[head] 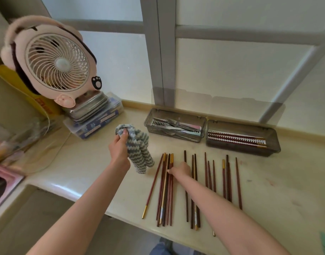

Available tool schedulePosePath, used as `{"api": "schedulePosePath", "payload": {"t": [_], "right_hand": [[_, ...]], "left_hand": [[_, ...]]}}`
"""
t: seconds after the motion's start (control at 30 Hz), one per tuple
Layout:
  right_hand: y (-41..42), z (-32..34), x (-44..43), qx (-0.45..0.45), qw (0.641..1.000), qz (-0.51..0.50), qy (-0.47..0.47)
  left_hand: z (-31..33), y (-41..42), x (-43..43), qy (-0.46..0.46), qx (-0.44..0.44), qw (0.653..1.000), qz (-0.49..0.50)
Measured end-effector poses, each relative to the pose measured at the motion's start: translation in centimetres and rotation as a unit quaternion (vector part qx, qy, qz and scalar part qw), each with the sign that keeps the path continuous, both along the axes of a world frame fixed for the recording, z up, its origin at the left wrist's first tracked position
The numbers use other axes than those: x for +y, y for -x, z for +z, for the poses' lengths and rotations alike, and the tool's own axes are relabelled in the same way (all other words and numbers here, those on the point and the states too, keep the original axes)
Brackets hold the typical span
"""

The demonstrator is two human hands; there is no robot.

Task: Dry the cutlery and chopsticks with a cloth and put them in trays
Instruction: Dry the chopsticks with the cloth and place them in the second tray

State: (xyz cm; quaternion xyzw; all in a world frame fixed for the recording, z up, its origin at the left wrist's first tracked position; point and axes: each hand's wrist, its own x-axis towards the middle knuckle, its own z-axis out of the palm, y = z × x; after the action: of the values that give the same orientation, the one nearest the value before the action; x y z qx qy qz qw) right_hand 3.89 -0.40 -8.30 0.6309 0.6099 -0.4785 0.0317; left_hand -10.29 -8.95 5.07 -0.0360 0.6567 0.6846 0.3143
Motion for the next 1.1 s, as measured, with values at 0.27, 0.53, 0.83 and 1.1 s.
{"api": "schedulePosePath", "payload": {"t": [0.27, 0.53, 0.83, 1.1], "right_hand": [[-2.2, 6.7, 4.2, 0.334, 0.937, -0.047, 0.095], [-4.2, 11.1, 4.9, 0.392, 0.918, 0.036, 0.046], [-6.1, 12.6, 6.1, 0.430, 0.901, -0.050, 0.017], [-6.9, 13.1, 6.3, 0.423, 0.905, -0.044, 0.016]], "left_hand": [[-1.9, -2.0, 0.7, 0.010, -0.038, 0.952, -0.303], [-0.8, -6.2, 3.0, 0.026, 0.051, 0.882, -0.467], [0.2, -7.7, 4.4, 0.113, 0.143, 0.796, -0.577], [1.2, -7.9, 5.6, 0.040, 0.103, 0.799, -0.591]]}}
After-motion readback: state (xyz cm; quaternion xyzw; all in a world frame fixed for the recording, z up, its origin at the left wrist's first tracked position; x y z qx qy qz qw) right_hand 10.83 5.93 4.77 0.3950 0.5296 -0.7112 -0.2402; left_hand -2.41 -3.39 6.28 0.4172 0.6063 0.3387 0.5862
